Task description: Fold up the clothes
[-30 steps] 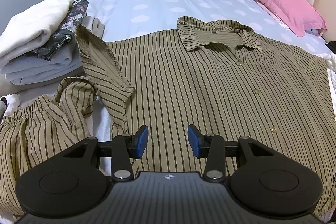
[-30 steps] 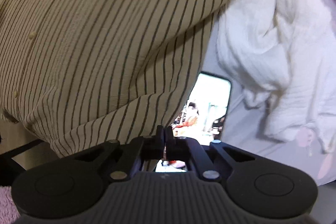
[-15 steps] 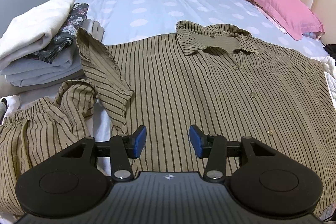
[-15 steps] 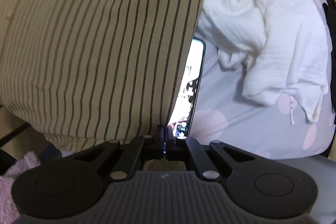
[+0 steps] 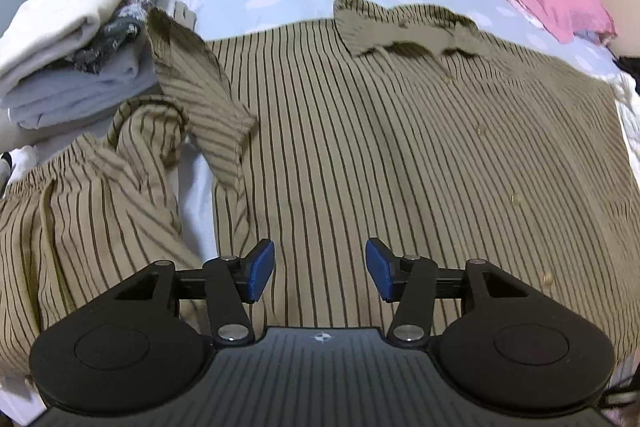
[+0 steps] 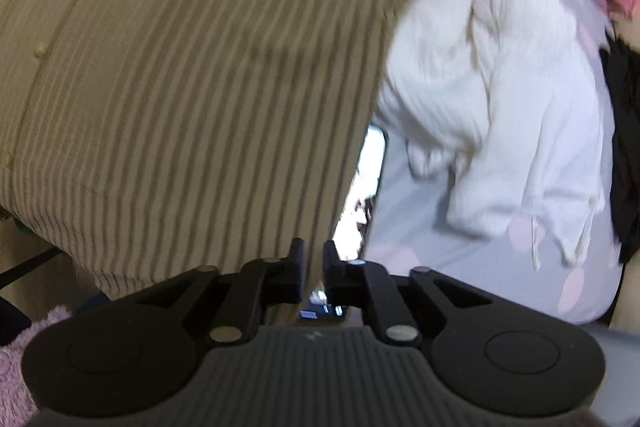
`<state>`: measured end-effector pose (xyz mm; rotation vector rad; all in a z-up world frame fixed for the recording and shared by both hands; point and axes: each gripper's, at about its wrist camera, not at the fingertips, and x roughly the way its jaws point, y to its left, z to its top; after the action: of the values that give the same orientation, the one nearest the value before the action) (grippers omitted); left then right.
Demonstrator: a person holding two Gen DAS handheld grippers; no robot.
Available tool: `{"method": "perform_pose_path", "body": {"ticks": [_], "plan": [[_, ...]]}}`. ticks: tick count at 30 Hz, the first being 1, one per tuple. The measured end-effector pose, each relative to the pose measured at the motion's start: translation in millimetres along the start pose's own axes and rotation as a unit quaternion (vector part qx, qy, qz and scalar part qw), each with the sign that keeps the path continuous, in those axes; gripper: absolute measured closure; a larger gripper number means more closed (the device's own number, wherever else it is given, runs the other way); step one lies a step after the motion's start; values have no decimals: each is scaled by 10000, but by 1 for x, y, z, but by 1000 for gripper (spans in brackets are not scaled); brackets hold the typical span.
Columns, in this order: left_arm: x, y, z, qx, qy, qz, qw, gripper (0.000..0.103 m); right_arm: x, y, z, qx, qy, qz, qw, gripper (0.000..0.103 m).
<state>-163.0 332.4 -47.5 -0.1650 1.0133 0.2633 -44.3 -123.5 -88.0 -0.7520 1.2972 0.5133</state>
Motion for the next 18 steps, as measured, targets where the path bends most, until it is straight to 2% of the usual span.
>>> {"method": "perform_pose_path", "body": {"ticks": [8, 11, 16, 17, 18], "plan": [[-7, 11, -29, -25, 490, -50, 9988, 54, -25, 49, 38, -780, -694, 184, 9944, 81], [-9, 17, -44, 3, 695, 41, 9976, 54, -31, 65, 46, -1011, -937, 229, 9902, 80], [-10, 24, -71, -17, 1207, 140, 9926, 54, -26, 82, 59, -1264, -1033, 341, 9860, 80], [-9, 24, -76, -2, 1321, 143, 9911, 54, -25, 84, 61, -1315, -1070, 352, 9849, 79], [-8, 24, -81, 23, 1434, 143, 9896, 54, -24, 87, 64, -1367, -1106, 362, 9838, 73]]}}
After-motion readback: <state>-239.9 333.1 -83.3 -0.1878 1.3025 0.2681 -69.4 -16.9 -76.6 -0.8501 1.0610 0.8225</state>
